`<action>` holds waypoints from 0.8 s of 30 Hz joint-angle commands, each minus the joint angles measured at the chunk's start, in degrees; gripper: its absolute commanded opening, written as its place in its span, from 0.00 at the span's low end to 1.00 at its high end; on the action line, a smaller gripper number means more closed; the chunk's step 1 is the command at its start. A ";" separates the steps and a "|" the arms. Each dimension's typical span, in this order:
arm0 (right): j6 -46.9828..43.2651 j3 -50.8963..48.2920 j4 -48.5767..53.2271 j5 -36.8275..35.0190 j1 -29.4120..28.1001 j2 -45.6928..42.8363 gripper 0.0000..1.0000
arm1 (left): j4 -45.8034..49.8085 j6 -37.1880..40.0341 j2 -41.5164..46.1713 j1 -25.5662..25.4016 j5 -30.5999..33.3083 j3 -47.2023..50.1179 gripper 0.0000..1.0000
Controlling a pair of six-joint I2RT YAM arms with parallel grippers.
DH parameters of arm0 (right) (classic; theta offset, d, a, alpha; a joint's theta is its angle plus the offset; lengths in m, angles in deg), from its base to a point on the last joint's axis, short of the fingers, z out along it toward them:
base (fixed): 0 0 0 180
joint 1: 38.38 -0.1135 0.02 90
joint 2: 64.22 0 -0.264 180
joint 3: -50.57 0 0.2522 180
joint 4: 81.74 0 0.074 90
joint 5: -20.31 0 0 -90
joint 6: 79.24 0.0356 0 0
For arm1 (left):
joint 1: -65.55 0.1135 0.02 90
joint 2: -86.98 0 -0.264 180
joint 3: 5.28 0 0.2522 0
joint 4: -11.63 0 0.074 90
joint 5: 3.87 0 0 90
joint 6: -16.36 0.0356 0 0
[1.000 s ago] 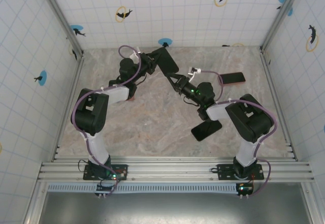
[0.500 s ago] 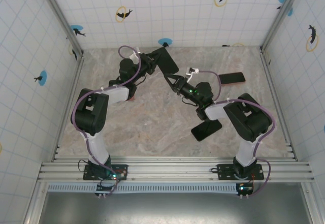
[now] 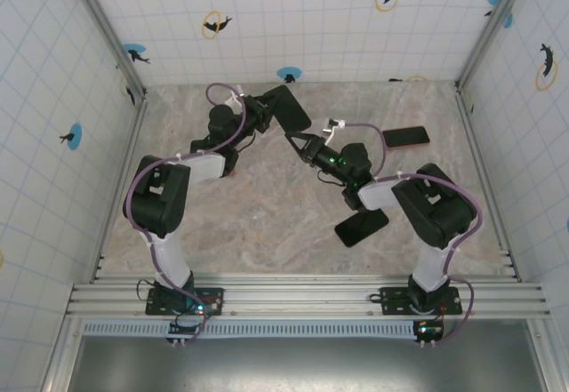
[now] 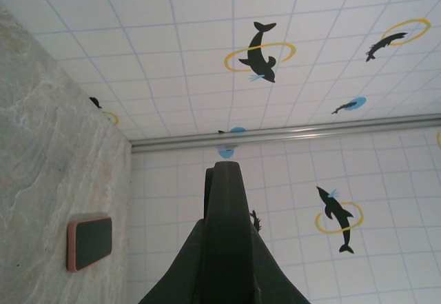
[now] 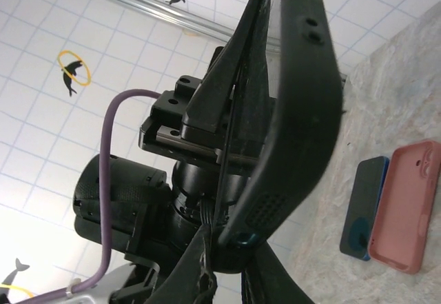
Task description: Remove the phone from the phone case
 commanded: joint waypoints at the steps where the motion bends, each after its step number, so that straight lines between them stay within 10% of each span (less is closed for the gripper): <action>1: -5.68 1.37 5.62 -0.44 0.03 -1.98 0.10 | -4.82 -2.66 4.19 -0.48 -0.25 -1.10 0.02; 24: -24.41 4.10 23.26 -0.63 3.53 -5.21 0.05 | -12.52 -16.47 7.05 -0.48 -1.89 -1.11 0.00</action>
